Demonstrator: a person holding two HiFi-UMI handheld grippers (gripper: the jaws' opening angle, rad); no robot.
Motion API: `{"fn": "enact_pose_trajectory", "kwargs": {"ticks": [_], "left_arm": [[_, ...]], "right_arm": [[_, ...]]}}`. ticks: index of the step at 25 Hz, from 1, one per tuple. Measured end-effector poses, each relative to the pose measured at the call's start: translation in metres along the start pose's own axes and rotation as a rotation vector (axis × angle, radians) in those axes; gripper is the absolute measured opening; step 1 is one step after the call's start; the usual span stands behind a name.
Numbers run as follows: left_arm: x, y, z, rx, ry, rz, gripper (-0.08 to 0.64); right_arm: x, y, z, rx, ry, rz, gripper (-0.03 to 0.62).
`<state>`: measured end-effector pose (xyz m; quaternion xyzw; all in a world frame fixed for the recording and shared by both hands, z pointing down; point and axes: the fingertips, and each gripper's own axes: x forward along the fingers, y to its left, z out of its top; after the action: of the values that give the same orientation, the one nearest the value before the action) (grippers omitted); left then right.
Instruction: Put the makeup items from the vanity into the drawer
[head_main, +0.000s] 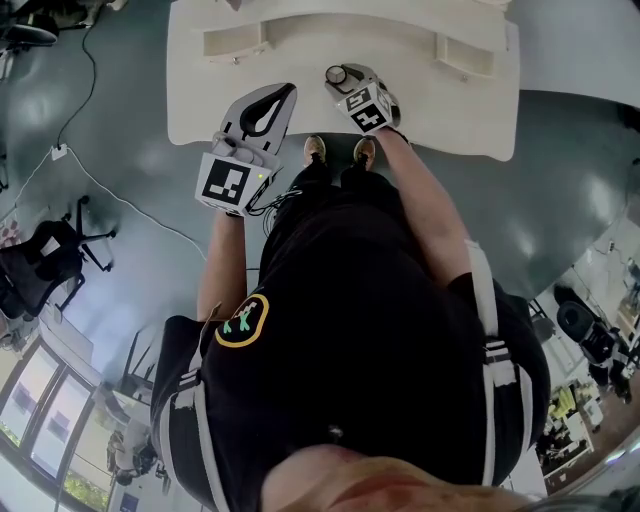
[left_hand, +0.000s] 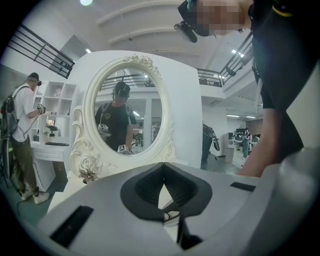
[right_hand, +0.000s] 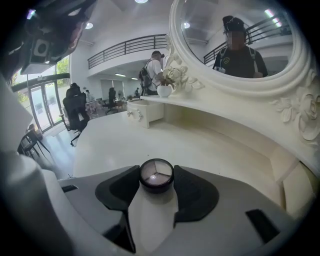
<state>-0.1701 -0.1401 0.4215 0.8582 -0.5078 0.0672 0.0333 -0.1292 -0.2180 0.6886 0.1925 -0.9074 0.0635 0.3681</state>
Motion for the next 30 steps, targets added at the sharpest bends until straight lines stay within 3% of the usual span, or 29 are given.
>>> {"fn": "enact_pose_trajectory", "kwargs": {"ticks": [6,14,25,30], "left_arm": [[0.007,0.003,0.006,0.011,-0.009,-0.018,0.018],[0.038,-0.014,0.015,0.022,-0.037,-0.126,0.018],[0.134,-0.107,0.042,0.057,-0.098,-0.427,0.018],[0.157,-0.138,0.056,0.068,-0.113,-0.495,0.018]], "right_arm": [[-0.015,-0.009,0.023,0.001,-0.064,-0.031,0.235],[-0.077,-0.038,0.038,0.028,-0.145,-0.140,0.235],[-0.208,-0.125,-0.044,0.205,-0.120,-0.426,0.235],[-0.246,-0.151,-0.065,0.251,-0.120,-0.495,0.235]]}}
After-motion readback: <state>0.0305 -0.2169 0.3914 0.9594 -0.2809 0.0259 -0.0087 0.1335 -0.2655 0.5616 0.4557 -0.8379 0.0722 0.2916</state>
